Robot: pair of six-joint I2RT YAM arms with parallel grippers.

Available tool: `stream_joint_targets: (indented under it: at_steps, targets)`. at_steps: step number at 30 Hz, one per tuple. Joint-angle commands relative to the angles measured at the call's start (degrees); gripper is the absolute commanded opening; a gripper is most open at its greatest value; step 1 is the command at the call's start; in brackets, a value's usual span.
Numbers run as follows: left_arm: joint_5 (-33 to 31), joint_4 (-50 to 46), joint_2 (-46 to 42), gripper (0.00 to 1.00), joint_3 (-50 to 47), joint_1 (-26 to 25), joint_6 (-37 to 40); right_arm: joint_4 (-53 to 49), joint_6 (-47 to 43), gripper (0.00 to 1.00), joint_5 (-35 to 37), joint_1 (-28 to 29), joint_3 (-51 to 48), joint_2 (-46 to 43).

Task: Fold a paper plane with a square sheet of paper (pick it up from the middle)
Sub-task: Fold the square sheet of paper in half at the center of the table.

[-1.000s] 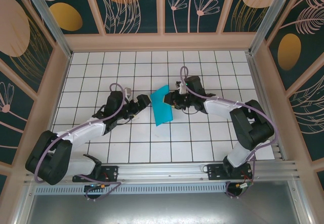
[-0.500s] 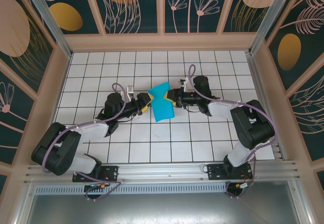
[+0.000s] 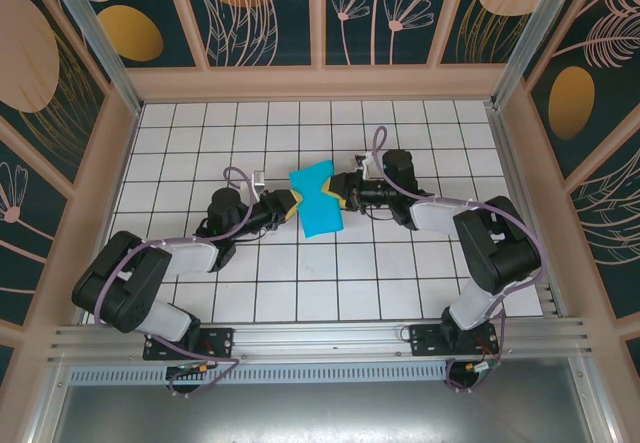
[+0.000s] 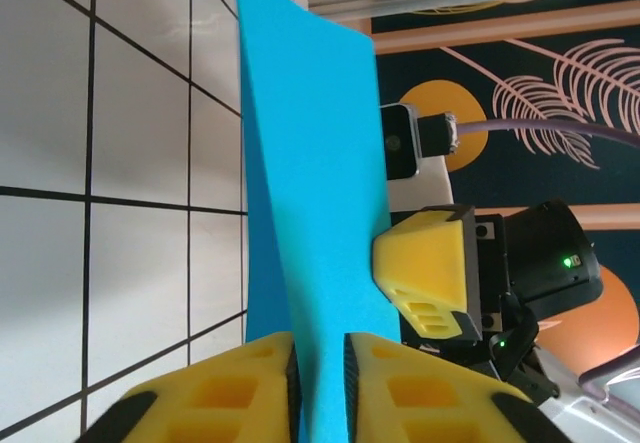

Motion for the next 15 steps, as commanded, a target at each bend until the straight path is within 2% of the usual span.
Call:
stream_joint_targets:
  at_steps: [1,5,9,15]
  targets:
    - [-0.41,4.89,1.36,0.14,-1.46,0.32,0.05,-0.66,-1.88,0.34,1.14,1.11,-0.47,1.70]
    - [-1.45,4.65,2.94,0.02,-2.84,0.32,1.68,-5.85,-5.46,0.35,6.03,3.09,0.57,3.25]
    - [-1.90,2.85,4.40,0.00,-3.08,0.29,3.75,-10.20,-8.12,0.39,10.97,4.75,1.58,4.73]
    - [-1.81,-1.48,6.25,0.00,-1.69,0.24,7.06,-15.57,-10.47,0.54,17.85,6.07,1.76,4.91]
